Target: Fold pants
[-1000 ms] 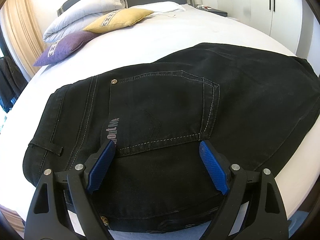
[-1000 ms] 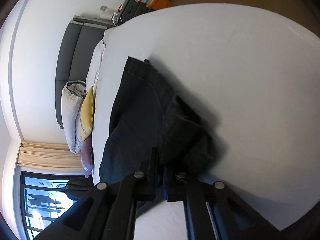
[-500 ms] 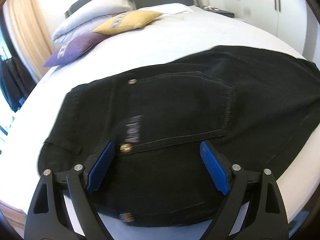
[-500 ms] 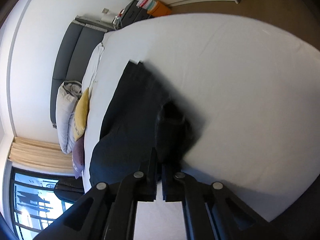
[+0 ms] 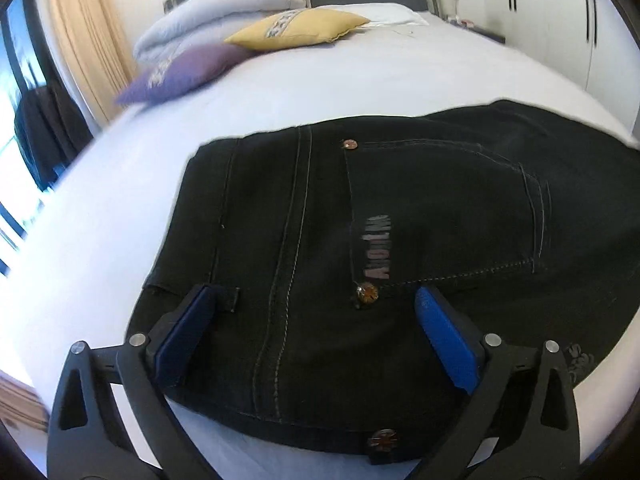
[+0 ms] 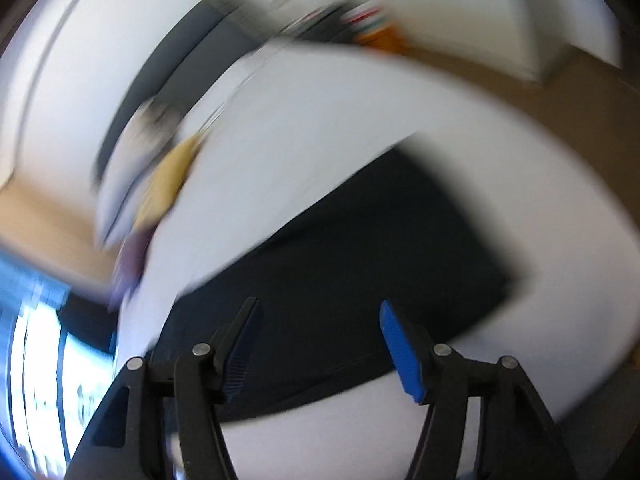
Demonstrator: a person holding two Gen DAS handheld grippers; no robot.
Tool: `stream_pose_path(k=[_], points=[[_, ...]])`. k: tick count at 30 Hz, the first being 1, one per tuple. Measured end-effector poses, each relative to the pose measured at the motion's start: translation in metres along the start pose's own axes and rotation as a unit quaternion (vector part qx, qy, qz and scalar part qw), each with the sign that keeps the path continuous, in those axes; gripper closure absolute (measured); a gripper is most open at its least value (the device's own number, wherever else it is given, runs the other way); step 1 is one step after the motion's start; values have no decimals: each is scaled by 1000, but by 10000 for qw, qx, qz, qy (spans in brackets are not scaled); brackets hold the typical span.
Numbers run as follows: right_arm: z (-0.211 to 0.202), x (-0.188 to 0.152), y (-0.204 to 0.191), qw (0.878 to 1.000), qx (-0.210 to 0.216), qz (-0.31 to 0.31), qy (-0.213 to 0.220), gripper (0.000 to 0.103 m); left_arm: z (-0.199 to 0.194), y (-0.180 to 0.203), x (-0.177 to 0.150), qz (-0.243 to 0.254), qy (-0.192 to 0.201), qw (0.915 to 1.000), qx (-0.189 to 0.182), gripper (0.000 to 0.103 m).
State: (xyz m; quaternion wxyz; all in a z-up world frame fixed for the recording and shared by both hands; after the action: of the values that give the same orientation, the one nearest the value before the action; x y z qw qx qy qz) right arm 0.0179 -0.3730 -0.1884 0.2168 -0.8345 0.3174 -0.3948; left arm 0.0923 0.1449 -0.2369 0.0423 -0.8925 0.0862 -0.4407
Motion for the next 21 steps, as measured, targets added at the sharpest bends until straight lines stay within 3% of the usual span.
stream_pose_path(k=[4,8,11,14,18,21], points=[[51,-42,-49,9917,413,-1017,-670,39,5,-4,2,330,51,9994,1,0],[89,-74,-49,9761,-30,-1863,-1117,38,16,-21,12,313,-5,9995,28,0],[84,-83,-47,9699,35,-2231,-978,38,22,-23,12,394,-60,9992,-74,0],[75,-89,-43,9663,15,-2277,-1196,38,18,-21,13,475,-34,9989,-35,0],[54,-83,-51,9549,-215,-2500,-1591,39,-11,-26,15,944,104,9946,415,0],[41,-61,-79,9604,46,-2367,-1471,39,-35,-31,19,1050,356,9916,661,0]])
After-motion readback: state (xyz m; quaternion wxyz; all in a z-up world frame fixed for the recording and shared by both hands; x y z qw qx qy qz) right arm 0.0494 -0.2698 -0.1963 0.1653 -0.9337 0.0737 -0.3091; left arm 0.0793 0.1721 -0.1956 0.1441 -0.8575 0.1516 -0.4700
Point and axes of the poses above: each gripper's, at about its wrist camera, not at the fingertips, and z roughly the way its jaws point, y to its right, x to its top, the point moved 5 cm from there along z, roughly the way its jaws point, and after that the axes turned 13 degrees about y, right-handed, at the moved point
